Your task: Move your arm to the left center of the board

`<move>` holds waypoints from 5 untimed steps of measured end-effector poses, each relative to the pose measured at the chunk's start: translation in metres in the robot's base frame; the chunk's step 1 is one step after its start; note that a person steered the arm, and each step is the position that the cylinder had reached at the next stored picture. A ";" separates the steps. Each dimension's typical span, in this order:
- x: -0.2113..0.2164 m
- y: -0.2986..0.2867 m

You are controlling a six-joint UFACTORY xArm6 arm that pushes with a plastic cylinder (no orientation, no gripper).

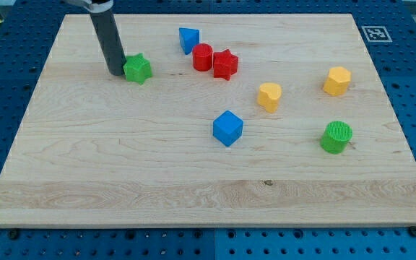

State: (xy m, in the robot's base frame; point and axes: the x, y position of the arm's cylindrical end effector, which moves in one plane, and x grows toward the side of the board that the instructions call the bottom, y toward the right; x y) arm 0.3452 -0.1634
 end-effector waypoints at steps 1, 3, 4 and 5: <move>-0.004 -0.005; 0.021 -0.068; 0.022 -0.080; 0.022 -0.080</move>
